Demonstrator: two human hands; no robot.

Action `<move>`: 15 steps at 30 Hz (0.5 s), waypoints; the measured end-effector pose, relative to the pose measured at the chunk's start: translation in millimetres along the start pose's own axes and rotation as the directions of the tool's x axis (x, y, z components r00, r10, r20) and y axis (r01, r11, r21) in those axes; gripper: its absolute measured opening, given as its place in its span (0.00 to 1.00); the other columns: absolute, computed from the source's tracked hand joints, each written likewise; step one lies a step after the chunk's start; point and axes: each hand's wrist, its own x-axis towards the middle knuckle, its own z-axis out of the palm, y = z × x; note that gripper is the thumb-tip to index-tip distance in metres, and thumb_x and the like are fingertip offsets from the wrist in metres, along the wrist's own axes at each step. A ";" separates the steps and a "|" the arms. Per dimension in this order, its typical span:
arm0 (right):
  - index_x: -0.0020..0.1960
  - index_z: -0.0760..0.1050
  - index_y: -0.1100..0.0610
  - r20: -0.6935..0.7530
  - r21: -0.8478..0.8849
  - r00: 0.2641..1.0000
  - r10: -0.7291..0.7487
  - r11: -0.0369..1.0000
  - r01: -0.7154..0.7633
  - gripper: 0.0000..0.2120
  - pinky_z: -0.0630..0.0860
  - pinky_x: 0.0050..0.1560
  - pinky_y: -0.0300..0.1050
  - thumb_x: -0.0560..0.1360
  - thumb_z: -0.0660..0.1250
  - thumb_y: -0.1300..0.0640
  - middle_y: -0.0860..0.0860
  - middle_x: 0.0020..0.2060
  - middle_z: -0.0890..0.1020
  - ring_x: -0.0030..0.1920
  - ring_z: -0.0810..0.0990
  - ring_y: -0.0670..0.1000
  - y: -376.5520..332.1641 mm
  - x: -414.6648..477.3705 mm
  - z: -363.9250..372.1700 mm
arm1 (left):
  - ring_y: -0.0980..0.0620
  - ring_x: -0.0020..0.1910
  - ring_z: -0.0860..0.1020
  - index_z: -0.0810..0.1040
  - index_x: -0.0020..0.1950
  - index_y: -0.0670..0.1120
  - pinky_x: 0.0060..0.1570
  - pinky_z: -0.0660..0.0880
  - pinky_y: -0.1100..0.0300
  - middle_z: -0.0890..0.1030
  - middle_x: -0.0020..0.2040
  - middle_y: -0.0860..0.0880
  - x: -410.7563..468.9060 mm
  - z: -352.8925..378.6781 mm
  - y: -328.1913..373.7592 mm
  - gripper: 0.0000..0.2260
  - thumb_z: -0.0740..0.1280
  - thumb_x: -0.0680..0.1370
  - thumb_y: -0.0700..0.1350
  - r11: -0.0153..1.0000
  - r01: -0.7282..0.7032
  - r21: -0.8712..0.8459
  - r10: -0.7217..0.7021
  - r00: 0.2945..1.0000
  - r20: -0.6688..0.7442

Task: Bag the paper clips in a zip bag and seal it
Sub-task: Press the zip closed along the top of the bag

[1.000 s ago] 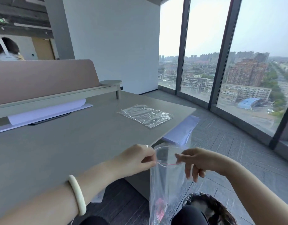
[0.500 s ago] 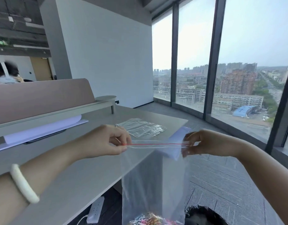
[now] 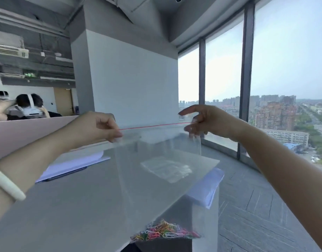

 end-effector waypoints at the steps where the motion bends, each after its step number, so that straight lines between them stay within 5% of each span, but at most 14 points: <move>1: 0.50 0.79 0.52 0.011 -0.026 1.000 -0.007 1.000 0.008 0.09 0.72 0.38 0.41 0.71 0.71 0.60 0.47 0.26 0.83 0.31 0.81 0.47 -5.6 13.8 0.1 | 0.59 0.29 0.80 0.78 0.36 0.37 0.34 0.77 0.71 0.84 0.30 0.48 3.4 -10.7 0.7 0.15 0.72 0.60 0.48 1.000 0.007 -0.008 -0.008 0.999 -0.036; 6: 0.40 0.82 0.57 0.069 -0.051 0.997 -0.039 0.998 0.043 0.05 0.70 0.39 0.44 0.73 0.68 0.63 0.45 0.29 0.85 0.29 0.80 0.40 -26.5 92.3 23.1 | 0.58 0.22 0.77 0.73 0.40 0.46 0.25 0.76 0.69 0.81 0.23 0.50 14.3 -70.8 -11.9 0.11 0.71 0.69 0.32 0.997 0.033 0.068 -0.018 0.978 -0.209; 9: 0.43 0.83 0.59 0.037 -0.013 0.996 -0.086 0.996 0.087 0.04 0.69 0.35 0.36 0.72 0.70 0.59 0.44 0.34 0.85 0.31 0.78 0.37 -39.8 136.2 46.2 | 0.62 0.22 0.77 0.78 0.44 0.50 0.27 0.74 0.72 0.80 0.23 0.52 15.5 -106.7 -22.1 0.11 0.72 0.69 0.35 0.970 0.101 0.222 -0.046 0.969 -0.243; 13: 0.42 0.82 0.62 0.032 0.017 0.989 -0.145 0.989 0.144 0.07 0.69 0.36 0.36 0.71 0.72 0.58 0.51 0.37 0.83 0.36 0.76 0.41 -41.5 177.6 82.7 | 0.62 0.25 0.77 0.81 0.38 0.48 0.30 0.77 0.69 0.81 0.26 0.52 9.9 -133.0 -43.4 0.04 0.73 0.70 0.40 0.913 0.220 0.345 -0.127 0.954 -0.271; 15: 0.38 0.81 0.61 0.055 0.011 0.983 -0.174 0.985 0.174 0.05 0.68 0.35 0.28 0.71 0.72 0.59 0.49 0.34 0.82 0.31 0.75 0.36 -36.1 193.7 105.5 | 0.63 0.26 0.78 0.79 0.36 0.49 0.33 0.77 0.69 0.81 0.25 0.62 2.2 -136.1 -58.7 0.06 0.72 0.71 0.39 0.892 0.271 0.363 -0.165 0.941 -0.297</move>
